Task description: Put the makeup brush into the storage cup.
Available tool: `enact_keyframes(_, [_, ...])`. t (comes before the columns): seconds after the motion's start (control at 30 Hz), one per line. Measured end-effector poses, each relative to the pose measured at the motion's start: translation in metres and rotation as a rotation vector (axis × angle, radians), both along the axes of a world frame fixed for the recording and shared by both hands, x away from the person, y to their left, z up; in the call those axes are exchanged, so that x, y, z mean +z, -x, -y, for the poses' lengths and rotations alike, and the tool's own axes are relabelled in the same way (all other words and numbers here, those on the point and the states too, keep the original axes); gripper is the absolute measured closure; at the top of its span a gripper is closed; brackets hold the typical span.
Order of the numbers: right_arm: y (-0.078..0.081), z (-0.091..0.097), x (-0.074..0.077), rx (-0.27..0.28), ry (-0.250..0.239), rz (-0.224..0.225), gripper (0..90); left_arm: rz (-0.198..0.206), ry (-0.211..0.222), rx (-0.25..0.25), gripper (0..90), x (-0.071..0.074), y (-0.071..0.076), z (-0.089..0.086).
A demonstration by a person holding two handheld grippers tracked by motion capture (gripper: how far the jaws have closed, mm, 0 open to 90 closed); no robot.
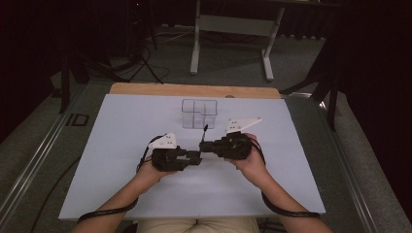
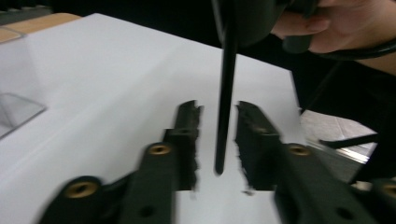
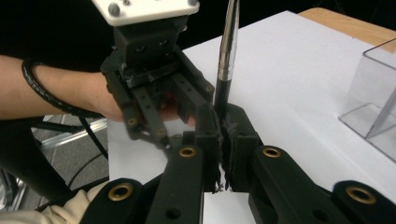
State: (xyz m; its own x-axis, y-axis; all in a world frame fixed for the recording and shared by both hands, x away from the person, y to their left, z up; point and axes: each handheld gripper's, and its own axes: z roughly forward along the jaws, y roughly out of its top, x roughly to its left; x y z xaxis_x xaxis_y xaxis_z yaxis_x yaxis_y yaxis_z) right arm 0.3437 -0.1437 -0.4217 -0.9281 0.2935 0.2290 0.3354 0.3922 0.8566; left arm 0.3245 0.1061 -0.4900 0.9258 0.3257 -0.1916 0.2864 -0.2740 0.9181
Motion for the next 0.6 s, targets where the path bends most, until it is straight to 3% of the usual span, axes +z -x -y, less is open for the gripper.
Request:
enact_keyframes(0.03, [-0.002,0.003,0.001,-0.007,0.003,-0.002,85.8,-0.006,-0.001,0.017,60.7,0.000,0.000,-0.003])
enact_keyframes(0.1, [-0.003,0.006,0.003,-0.015,0.005,-0.001,85.8,-0.013,0.000,0.021,59.5,0.001,0.000,-0.005])
enact_keyframes(0.3, [-0.005,0.013,0.002,-0.031,0.031,0.011,85.8,-0.026,0.011,0.017,58.6,0.011,-0.003,-0.015])
enact_keyframes(0.6, [-0.004,0.010,-0.004,-0.025,0.071,0.022,85.7,-0.002,0.045,0.031,57.9,0.032,-0.007,-0.014])
